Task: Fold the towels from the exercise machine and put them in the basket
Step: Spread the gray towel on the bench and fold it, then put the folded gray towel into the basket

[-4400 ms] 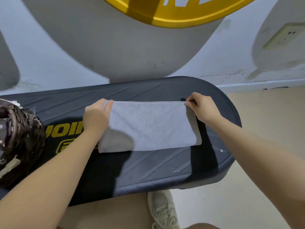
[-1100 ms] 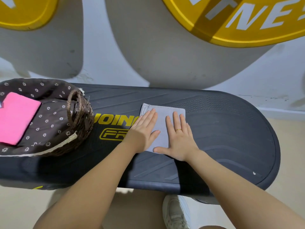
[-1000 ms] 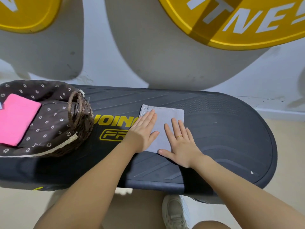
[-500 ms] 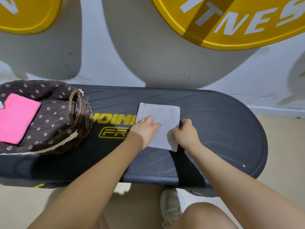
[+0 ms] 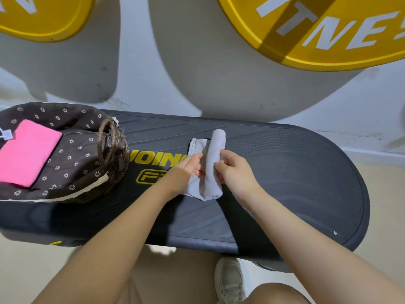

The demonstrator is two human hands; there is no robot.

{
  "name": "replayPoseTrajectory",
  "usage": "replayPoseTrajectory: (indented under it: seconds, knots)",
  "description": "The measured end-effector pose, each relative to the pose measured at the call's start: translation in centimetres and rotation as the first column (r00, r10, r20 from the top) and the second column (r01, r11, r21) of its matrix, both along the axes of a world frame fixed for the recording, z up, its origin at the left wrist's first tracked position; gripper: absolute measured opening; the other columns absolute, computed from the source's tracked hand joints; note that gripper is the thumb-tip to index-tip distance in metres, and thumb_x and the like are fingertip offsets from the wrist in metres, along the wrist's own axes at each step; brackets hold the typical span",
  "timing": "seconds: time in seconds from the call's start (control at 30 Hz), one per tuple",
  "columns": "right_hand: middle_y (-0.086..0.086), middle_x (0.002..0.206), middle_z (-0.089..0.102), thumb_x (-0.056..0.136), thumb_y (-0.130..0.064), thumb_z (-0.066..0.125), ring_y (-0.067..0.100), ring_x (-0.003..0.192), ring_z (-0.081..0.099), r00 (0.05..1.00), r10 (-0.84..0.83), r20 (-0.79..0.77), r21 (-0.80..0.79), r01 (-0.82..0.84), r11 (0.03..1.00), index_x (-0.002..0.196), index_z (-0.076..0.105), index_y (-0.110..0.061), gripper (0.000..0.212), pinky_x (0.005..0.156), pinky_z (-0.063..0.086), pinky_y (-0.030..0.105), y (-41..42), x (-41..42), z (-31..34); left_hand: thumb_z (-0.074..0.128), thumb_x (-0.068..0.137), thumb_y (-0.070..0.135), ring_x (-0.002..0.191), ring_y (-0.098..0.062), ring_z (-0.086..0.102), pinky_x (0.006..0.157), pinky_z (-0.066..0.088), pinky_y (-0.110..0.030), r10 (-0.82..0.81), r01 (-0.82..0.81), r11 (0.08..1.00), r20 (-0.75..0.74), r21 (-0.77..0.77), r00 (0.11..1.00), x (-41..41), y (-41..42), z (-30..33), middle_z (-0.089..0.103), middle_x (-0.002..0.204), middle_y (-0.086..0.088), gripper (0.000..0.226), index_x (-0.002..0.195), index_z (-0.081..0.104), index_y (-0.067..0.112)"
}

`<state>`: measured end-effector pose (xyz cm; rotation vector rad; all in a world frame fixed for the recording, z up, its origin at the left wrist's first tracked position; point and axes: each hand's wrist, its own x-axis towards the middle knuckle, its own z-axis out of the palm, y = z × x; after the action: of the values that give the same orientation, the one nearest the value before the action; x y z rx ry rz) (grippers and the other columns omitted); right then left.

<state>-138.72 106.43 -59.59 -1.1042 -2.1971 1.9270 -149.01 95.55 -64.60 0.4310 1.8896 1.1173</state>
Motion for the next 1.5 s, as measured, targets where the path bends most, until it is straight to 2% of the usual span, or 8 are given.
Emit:
replayPoseTrajectory:
  seconds: [0.2, 0.4, 0.57, 0.77, 1.0, 1.17, 1.4, 1.5]
  knots:
    - [0.005, 0.094, 0.054, 0.083, 0.007, 0.042, 0.029, 0.095, 0.056, 0.977, 0.202, 0.067, -0.045, -0.199, 0.979, 0.133, 0.042, -0.003, 0.051, 0.1, 0.044, 0.051, -2.0, -1.6, 0.8, 0.058, 0.085, 0.03, 0.104, -0.024, 0.059, 0.094, 0.047, -0.04, 0.139, -0.145, 0.982, 0.063, 0.124, 0.988, 0.1, -0.8, 0.4, 0.056, 0.126, -0.013, 0.062, 0.14, 0.033, 0.02]
    - [0.015, 0.14, 0.04, 0.087, 0.002, 0.039, 0.031, 0.125, 0.043, 0.942, 0.33, 0.058, 0.486, -0.316, 0.815, 0.138, 0.034, -0.003, 0.051, 0.103, 0.038, 0.037, -4.1, -0.1, 0.5, 0.051, 0.088, 0.011, 0.112, -0.031, 0.048, 0.099, 0.037, -0.037, -0.011, 0.001, 1.0, -0.683, -0.014, 0.73, 0.9, -1.9, -0.7, 0.049, 0.123, -0.015, 0.039, 0.125, 0.048, 0.004]
    - [0.003, 0.159, -0.004, 0.1, -0.035, 0.026, 0.017, 0.147, -0.005, 0.863, 0.415, 0.289, 0.57, -0.503, 0.65, 0.149, 0.004, -0.011, 0.059, 0.121, 0.0, 0.035, -4.0, -0.7, -2.7, 0.051, 0.091, 0.008, 0.117, -0.029, 0.051, 0.1, 0.037, -0.036, -0.12, 0.076, 0.993, -0.742, -0.093, 0.66, 0.0, -2.5, -1.0, 0.057, 0.126, -0.011, 0.038, 0.128, 0.048, 0.006]
    - [-0.004, 0.159, -0.009, 0.1, -0.035, 0.018, 0.015, 0.147, -0.009, 0.891, 0.299, 0.343, 0.577, -0.451, 0.681, 0.15, 0.001, -0.016, 0.056, 0.118, -0.003, 0.037, -2.0, -4.9, -3.8, 0.047, 0.095, 0.019, 0.117, -0.023, 0.051, 0.093, 0.033, -0.029, -0.151, 0.023, 0.984, -0.758, -0.177, 0.635, -0.3, -2.4, -1.1, 0.058, 0.126, -0.004, 0.042, 0.136, 0.04, 0.017]
    - [0.007, 0.159, -0.003, 0.1, -0.028, 0.024, 0.023, 0.147, -0.007, 0.888, 0.246, 0.388, 0.654, -0.453, 0.605, 0.149, 0.003, -0.008, 0.057, 0.119, 0.003, 0.037, -0.4, -5.5, -4.3, 0.032, 0.099, 0.029, 0.145, -0.021, 0.0, 0.115, 0.0, -0.044, -0.251, -0.017, 0.945, -0.755, -0.328, 0.606, 0.5, -2.6, -1.5, 0.038, 0.146, 0.014, 0.041, 0.14, 0.031, 0.03]
    - [0.017, 0.147, 0.025, 0.096, -0.028, 0.039, 0.034, 0.132, 0.025, 0.946, 0.106, 0.307, 0.623, -0.284, 0.729, 0.147, 0.019, -0.018, 0.055, 0.105, 0.029, 0.039, -4.3, -2.1, -3.4, 0.025, 0.101, 0.027, 0.145, -0.017, -0.007, 0.115, -0.008, -0.045, -0.303, -0.01, 0.921, -0.734, -0.389, 0.608, 0.8, -2.6, -1.1, 0.009, 0.156, 0.014, 0.042, 0.143, 0.024, 0.029]
    - [0.018, 0.122, 0.053, 0.081, -0.032, 0.06, 0.036, 0.116, 0.049, 0.919, -0.171, 0.355, 0.229, 0.092, 0.969, 0.126, 0.038, -0.003, 0.058, 0.093, 0.046, 0.043, -5.5, -3.6, -3.4, 0.024, 0.101, 0.024, 0.146, -0.016, 0.0, 0.118, -0.003, -0.038, -0.33, -0.06, 0.903, -0.776, -0.426, 0.538, 1.0, -2.6, -1.1, 0.004, 0.157, 0.007, 0.044, 0.145, 0.021, 0.023]
    - [0.009, 0.085, 0.059, 0.072, -0.037, 0.066, 0.028, 0.087, 0.057, 0.935, -0.099, 0.34, 0.167, 0.044, 0.985, 0.097, 0.054, 0.001, 0.047, 0.067, 0.048, 0.031, -5.4, -4.1, -3.1, 0.049, 0.087, 0.026, 0.13, -0.025, 0.046, 0.106, 0.038, -0.039, -0.265, -0.091, 0.941, -0.878, -0.325, 0.399, 1.0, -2.9, -0.3, 0.043, 0.144, -0.008, 0.043, 0.128, 0.051, 0.013]
